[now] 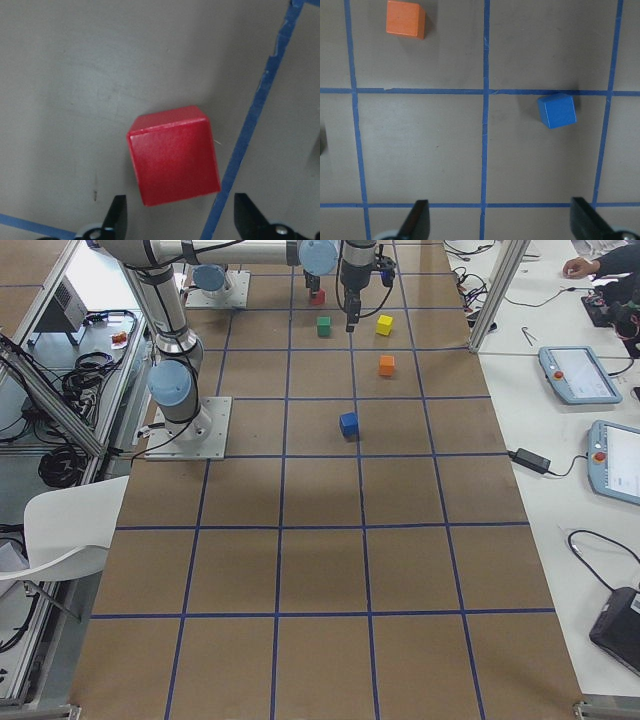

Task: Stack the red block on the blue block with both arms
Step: 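Close the left gripper on the red cube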

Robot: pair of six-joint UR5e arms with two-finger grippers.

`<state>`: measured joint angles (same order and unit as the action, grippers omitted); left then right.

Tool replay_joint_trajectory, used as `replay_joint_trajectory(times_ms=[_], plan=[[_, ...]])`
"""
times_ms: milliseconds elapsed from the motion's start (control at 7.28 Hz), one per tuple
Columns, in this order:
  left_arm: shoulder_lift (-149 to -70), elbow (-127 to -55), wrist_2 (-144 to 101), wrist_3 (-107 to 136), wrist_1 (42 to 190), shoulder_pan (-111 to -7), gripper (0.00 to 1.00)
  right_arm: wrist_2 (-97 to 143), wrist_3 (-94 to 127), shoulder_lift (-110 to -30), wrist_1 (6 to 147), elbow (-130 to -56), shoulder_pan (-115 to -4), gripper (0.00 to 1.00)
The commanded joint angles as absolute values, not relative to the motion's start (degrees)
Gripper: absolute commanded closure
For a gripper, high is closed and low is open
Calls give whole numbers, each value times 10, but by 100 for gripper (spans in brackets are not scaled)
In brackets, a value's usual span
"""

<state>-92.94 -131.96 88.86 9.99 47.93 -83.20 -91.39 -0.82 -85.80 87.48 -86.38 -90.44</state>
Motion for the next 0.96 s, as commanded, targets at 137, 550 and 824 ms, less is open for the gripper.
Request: replay_joint_trajectory(times_ms=[137,550,824], plan=[[-951,-1320,888,102,449,-832,13,-911,-8,-859,875,-864,-904,0],[-956,-1317,889,92,422,-832,64,-911,-9,-863,875,-863,-906,0],[-938,-1317,887,89,423,-848,100,-915,-8,-863,879,-863,-904,0]])
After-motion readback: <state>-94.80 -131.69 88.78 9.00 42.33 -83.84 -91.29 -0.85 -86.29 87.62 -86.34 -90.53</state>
